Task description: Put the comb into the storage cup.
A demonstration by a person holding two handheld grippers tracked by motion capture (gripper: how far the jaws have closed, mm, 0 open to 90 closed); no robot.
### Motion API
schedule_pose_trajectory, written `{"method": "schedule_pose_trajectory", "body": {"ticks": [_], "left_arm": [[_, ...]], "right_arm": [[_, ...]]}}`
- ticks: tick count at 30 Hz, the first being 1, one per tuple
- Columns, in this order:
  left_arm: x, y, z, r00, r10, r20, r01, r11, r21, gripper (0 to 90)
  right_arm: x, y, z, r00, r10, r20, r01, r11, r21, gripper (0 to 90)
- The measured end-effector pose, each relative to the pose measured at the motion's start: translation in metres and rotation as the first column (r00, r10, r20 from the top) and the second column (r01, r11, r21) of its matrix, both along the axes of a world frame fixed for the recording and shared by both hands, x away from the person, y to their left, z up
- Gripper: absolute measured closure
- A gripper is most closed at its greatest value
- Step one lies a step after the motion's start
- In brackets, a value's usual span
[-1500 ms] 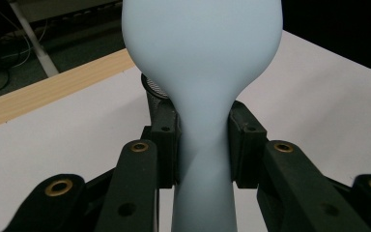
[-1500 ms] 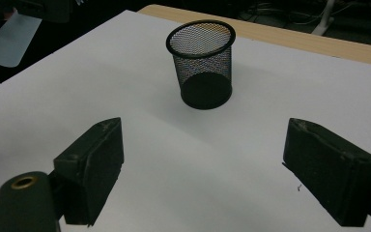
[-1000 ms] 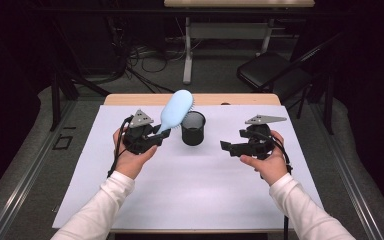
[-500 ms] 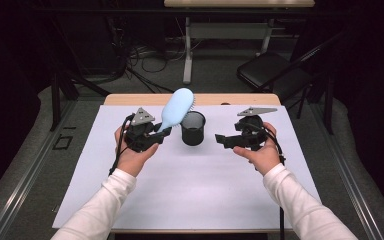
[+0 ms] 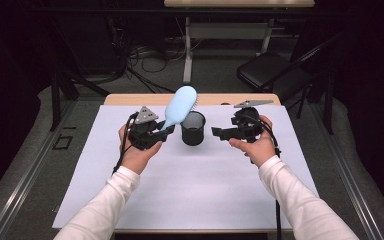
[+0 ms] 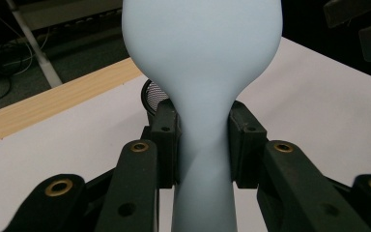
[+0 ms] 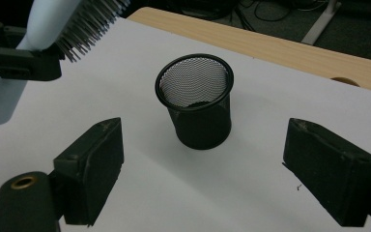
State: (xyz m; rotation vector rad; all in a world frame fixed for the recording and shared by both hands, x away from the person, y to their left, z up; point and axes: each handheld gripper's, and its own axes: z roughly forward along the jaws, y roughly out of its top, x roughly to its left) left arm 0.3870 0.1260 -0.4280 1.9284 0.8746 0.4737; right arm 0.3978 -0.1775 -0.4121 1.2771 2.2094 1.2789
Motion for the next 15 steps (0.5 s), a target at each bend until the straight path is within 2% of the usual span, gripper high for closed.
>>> {"method": "schedule_pose_trajectory", "body": {"ticks": [6,15], "left_arm": [[0.001,-0.003,-0.001,1.0,-0.002,0.005,0.002,1.0,0.0,69.5],[0.002,-0.006,-0.002,0.9999,-0.011,0.009,0.011,0.9999,-0.007,69.5]], "right_arm": [[0.006,0.004,0.009,1.0,-0.004,-0.004,0.004,1.0,0.027,14.1],[0.012,0.009,0.018,0.9994,-0.01,-0.033,0.013,0.994,0.111,14.1]]}}
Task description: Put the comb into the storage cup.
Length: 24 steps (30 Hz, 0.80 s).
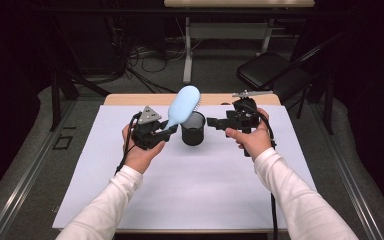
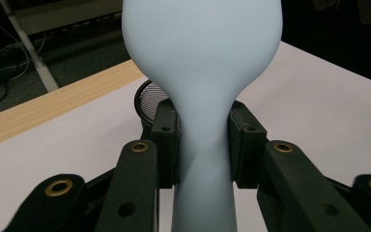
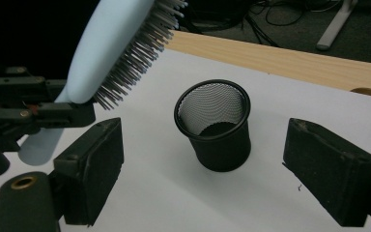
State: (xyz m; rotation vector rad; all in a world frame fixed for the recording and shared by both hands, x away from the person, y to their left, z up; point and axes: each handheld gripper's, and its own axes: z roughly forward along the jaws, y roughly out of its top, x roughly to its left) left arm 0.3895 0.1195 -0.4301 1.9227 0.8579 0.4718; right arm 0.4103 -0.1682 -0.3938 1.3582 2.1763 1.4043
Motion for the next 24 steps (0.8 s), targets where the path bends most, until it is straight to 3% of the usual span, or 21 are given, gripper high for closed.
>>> {"method": "schedule_pose_trajectory", "body": {"ticks": [5,24], "left_arm": [[0.001,-0.002,-0.002,1.0,0.001,-0.001,-0.001,1.0,-0.003,69.5],[0.0,-0.016,-0.009,0.9999,-0.016,0.001,0.016,0.9998,-0.005,69.5]], "right_arm": [[0.004,0.004,0.001,1.0,0.001,-0.004,-0.001,0.999,0.037,14.2],[0.011,0.014,0.003,1.0,-0.006,-0.001,0.006,0.998,0.058,14.2]]}}
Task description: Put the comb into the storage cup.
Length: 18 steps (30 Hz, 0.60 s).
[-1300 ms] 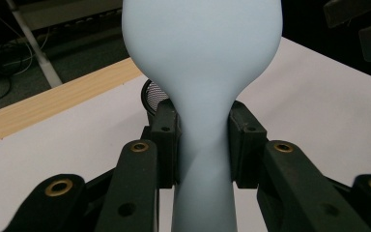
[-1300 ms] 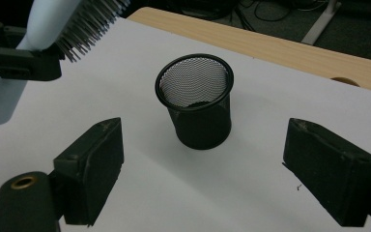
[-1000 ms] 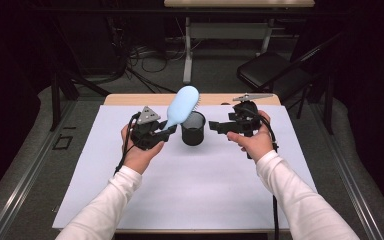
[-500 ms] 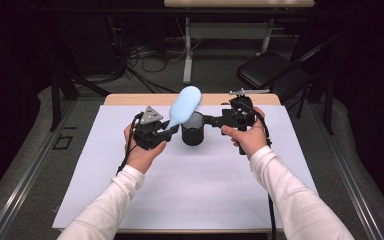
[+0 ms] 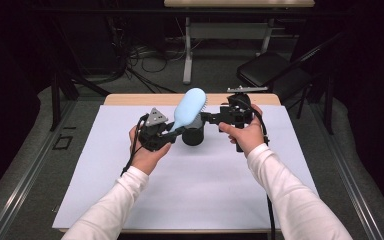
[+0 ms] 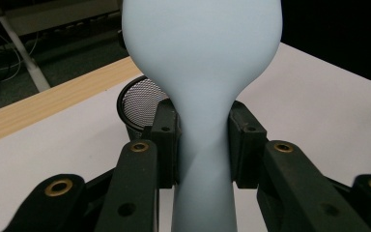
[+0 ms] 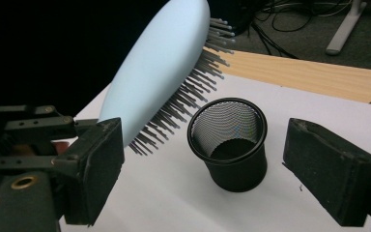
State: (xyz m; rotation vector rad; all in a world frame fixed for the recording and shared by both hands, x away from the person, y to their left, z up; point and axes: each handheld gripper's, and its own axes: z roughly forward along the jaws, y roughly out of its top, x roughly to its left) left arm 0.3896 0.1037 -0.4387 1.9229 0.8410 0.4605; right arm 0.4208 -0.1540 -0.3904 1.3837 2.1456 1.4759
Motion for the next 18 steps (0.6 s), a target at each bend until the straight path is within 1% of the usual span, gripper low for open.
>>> {"method": "schedule_pose_trajectory", "body": {"ticks": [3,7,8,14,16,18], "left_arm": [[0.0,-0.002,0.0,1.0,-0.004,0.002,0.004,1.0,-0.003,69.5],[0.0,-0.004,-0.001,1.0,-0.009,0.0,0.009,1.0,-0.003,69.4],[0.0,-0.004,-0.001,1.0,-0.009,0.001,0.009,1.0,-0.004,69.5],[-0.001,-0.006,-0.002,0.9999,-0.011,0.003,0.011,0.9999,-0.003,69.5],[-0.001,-0.007,-0.002,0.9999,-0.014,0.005,0.014,0.9999,-0.004,69.5],[-0.001,-0.007,-0.002,0.9999,-0.014,0.006,0.014,0.9999,-0.005,69.5]], "right_arm": [[0.002,0.0,-0.001,1.0,-0.006,-0.005,0.006,1.0,0.018,14.2],[0.006,-0.001,-0.002,0.9996,-0.017,-0.024,0.018,0.998,0.052,14.1],[0.007,-0.002,-0.002,0.999,-0.023,-0.037,0.026,0.997,0.072,14.1],[0.013,-0.004,-0.004,0.997,-0.034,-0.069,0.043,0.991,0.125,14.1],[0.014,-0.004,-0.004,0.9966,-0.037,-0.073,0.047,0.99,0.135,14.1],[0.014,-0.003,-0.004,0.997,-0.035,-0.069,0.044,0.99,0.134,14.1]]}}
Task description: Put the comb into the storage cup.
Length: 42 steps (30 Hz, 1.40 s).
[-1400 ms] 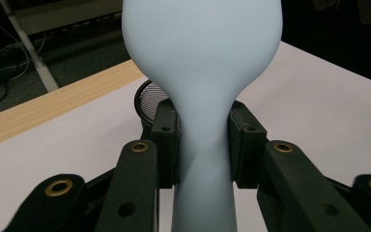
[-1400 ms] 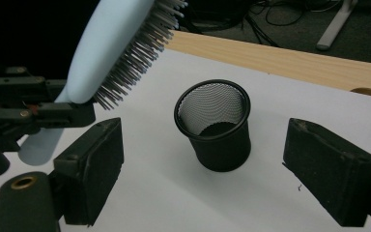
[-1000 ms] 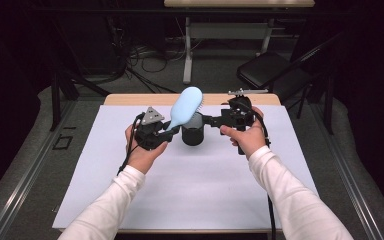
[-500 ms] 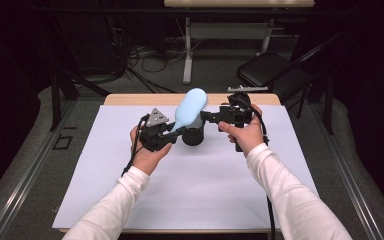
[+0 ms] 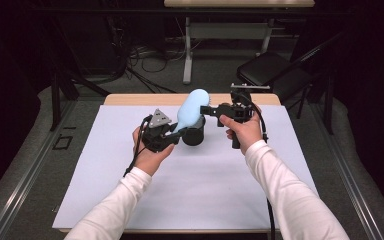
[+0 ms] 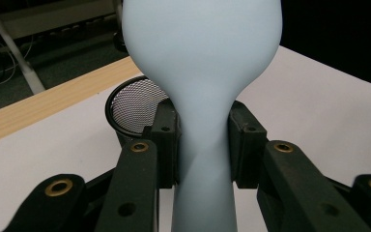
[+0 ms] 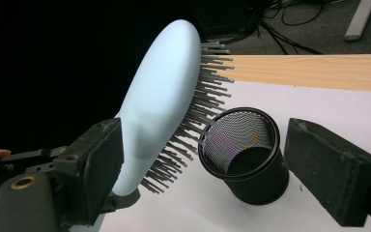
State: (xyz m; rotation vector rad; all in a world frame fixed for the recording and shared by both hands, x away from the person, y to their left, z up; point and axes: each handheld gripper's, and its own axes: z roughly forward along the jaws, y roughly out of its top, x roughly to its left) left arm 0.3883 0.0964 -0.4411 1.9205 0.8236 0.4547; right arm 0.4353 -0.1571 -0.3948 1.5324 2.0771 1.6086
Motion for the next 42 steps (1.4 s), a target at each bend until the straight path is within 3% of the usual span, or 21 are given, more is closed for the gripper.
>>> {"method": "schedule_pose_trajectory", "body": {"ticks": [8,21,34,42], "left_arm": [[-0.001,-0.002,-0.001,1.0,-0.009,0.002,0.009,1.0,0.001,69.5],[-0.004,-0.01,-0.001,0.9996,-0.027,0.008,0.027,0.9996,0.0,69.5],[-0.004,-0.015,-0.002,0.9992,-0.038,0.006,0.038,0.9993,0.0,69.5],[-0.004,-0.016,-0.002,0.999,-0.043,0.01,0.043,0.9991,0.001,69.5]], "right_arm": [[0.003,0.004,-0.002,0.9997,0.0,-0.023,0.001,0.999,0.033,14.5],[0.006,0.005,-0.004,1.0,-0.003,0.0,0.003,0.999,0.042,15.6],[0.009,0.0,-0.003,0.9998,-0.017,-0.008,0.018,0.992,0.124,27.4],[0.011,-0.001,-0.006,0.9991,-0.014,-0.041,0.02,0.989,0.147,28.3]]}}
